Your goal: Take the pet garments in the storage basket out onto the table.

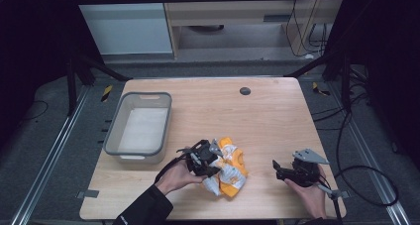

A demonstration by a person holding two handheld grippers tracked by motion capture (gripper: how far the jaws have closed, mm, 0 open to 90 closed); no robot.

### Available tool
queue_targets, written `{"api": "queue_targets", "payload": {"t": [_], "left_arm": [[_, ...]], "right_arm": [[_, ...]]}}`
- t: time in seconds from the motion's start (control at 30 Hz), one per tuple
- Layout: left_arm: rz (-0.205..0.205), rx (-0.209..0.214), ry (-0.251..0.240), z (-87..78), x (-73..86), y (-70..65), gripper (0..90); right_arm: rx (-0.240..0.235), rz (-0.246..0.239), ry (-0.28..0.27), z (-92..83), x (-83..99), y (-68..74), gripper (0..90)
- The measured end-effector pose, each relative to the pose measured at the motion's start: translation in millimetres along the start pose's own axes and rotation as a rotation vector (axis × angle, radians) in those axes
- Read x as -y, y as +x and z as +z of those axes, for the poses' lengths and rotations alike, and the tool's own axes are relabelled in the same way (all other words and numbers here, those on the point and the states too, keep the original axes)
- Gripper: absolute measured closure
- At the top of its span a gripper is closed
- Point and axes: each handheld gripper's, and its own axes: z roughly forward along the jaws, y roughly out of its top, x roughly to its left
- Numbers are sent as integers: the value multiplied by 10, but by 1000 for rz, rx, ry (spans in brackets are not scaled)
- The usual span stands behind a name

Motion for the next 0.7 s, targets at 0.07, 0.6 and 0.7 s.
{"api": "queue_targets", "payload": {"t": [0.07,0.6,0.7], "left_arm": [[3,-4,5,15,6,0,692],[14,-32,14,61,49,-1,369],[9,-39,6,32,59,-8,330]], "right_arm": [[0,-1,-1,0,0,-1,99],[1,-8,2,7,4,0,98],[1,-10,3,9,4,-1,98]]}}
